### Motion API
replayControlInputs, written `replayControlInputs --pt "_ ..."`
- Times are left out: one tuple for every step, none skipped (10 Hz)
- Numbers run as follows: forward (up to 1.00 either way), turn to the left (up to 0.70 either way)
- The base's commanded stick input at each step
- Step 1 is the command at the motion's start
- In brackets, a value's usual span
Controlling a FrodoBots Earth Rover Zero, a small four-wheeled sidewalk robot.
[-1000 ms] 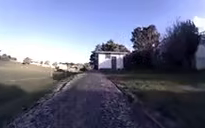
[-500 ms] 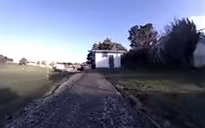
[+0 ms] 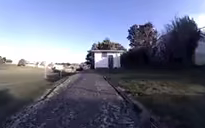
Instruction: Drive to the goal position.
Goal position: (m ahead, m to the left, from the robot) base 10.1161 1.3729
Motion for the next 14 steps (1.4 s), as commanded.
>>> replayControlInputs --pt "0.5 0.0" --pt "0.5 0.0" --pt "0.5 0.0" --pt "0.5 0.0" --pt "0.5 0.0" --pt "0.5 0.0" --pt "0.5 0.0" --pt "0.5 0.0" --pt "0.5 0.0" --pt "0.5 0.0" --pt "0.5 0.0" --pt "0.5 0.0" --pt "0.5 0.0" --pt "0.5 0.0"
